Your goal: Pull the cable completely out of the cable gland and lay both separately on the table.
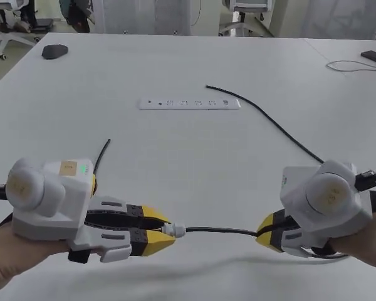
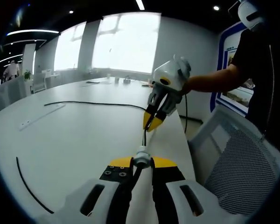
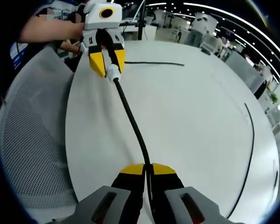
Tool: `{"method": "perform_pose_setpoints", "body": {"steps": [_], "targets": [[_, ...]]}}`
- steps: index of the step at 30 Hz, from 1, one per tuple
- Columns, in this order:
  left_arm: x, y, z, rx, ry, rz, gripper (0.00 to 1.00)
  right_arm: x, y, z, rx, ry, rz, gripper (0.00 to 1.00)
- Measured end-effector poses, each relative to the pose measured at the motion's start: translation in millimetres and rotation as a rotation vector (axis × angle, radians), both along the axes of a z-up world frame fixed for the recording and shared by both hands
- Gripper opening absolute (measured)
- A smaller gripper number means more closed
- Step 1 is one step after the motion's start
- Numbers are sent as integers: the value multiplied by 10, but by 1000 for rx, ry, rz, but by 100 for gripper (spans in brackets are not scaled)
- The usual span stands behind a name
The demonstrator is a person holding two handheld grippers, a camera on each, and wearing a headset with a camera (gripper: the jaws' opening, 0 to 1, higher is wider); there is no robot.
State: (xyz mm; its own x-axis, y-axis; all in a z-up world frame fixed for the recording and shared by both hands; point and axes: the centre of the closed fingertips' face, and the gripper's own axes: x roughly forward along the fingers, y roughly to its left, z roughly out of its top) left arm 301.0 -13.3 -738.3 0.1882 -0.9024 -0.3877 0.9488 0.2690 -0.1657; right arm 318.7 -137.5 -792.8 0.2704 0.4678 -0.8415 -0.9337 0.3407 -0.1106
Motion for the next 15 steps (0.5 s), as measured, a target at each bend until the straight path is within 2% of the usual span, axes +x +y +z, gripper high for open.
{"method": "perform_pose_setpoints", "body": {"steps": [7,12,15], "targets": [[-6,33,-14,4,10,2,15,11,-223,-99,-42,4,-34,0],[-2,68,-16,5,11,11,15,5,-315,-99,-30,10,-53,0],[0,64,-14,6,10,11,15,-8,-304,-98,-25,15,-52,0]]}}
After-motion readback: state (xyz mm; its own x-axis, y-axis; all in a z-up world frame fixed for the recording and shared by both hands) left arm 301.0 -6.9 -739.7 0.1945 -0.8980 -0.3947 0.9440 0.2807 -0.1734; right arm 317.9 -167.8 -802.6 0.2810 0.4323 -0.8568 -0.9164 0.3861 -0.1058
